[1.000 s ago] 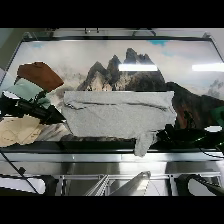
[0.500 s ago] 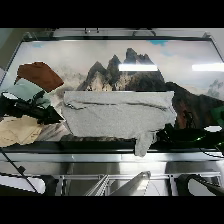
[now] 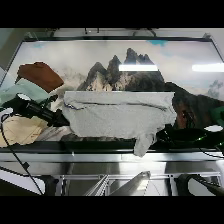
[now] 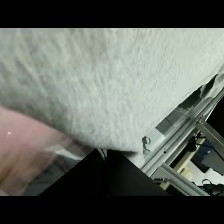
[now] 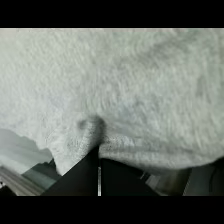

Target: Fold the shirts.

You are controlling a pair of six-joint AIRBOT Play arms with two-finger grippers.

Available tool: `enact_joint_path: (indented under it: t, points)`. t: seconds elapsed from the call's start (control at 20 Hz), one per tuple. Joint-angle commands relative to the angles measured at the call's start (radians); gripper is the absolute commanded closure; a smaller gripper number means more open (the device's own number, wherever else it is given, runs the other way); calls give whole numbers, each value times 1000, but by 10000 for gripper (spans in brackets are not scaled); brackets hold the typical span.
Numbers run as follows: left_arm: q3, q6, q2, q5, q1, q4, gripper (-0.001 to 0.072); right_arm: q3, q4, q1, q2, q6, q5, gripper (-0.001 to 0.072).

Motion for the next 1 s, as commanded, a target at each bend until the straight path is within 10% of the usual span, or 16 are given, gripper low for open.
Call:
enact_joint_path:
  t: [0.0,0.55,0.95]
  points:
    - [1,2,50,-96,61,-18,701,19,-1,-13,43,11,133,696]
    - [0,-44,365,-160,247,-17,692,87,-31,-470,309,159,494,696]
    - [16,-70,362,-140,209,-21,692,98,131,-489,288,58,346,696]
